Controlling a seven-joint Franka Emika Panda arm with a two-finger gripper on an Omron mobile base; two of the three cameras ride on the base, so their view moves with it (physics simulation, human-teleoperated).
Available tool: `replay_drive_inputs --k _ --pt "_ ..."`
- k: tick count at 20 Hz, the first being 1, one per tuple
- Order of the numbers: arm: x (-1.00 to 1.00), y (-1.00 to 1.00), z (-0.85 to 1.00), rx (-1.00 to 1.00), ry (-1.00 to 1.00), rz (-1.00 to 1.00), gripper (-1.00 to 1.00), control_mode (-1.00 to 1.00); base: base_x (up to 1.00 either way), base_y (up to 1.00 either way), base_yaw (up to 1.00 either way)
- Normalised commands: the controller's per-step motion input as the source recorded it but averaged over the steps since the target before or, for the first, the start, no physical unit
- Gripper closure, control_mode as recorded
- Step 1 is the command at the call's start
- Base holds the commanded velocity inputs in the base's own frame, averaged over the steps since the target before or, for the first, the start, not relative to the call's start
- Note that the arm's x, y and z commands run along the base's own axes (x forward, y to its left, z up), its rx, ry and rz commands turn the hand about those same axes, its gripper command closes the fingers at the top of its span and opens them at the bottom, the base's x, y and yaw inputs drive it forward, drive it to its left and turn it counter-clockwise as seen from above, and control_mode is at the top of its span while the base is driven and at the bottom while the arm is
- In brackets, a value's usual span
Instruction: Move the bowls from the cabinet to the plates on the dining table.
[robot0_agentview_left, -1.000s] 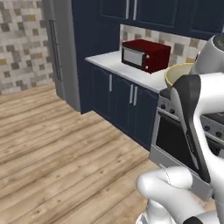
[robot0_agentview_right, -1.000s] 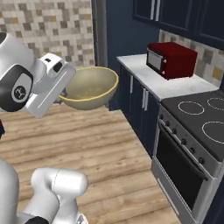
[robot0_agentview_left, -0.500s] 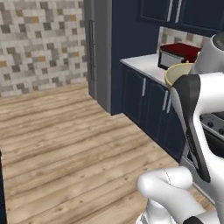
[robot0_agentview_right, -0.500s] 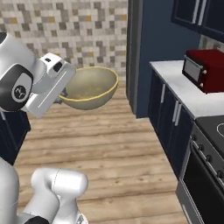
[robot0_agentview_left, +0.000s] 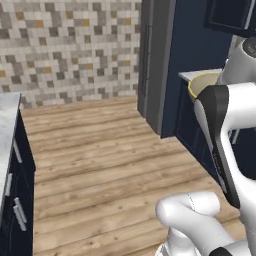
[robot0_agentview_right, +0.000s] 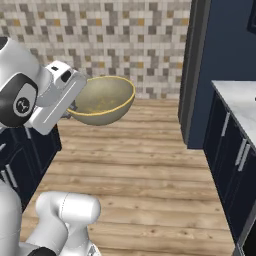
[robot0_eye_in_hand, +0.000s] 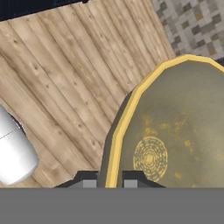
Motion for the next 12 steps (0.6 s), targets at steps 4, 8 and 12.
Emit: replay_drive_inputs --k 4,8,12 --pt "0.0 0.0 0.0 0.0 0.0 0.0 1.0 1.0 0.52 0.0 0.37" --pt "0.0 0.0 0.0 0.0 0.0 0.0 1.0 1.0 0.51 0.0 0.37" --pt "0.0 0.0 0.0 0.0 0.0 0.0 1.0 1.0 0.49 0.0 0.38"
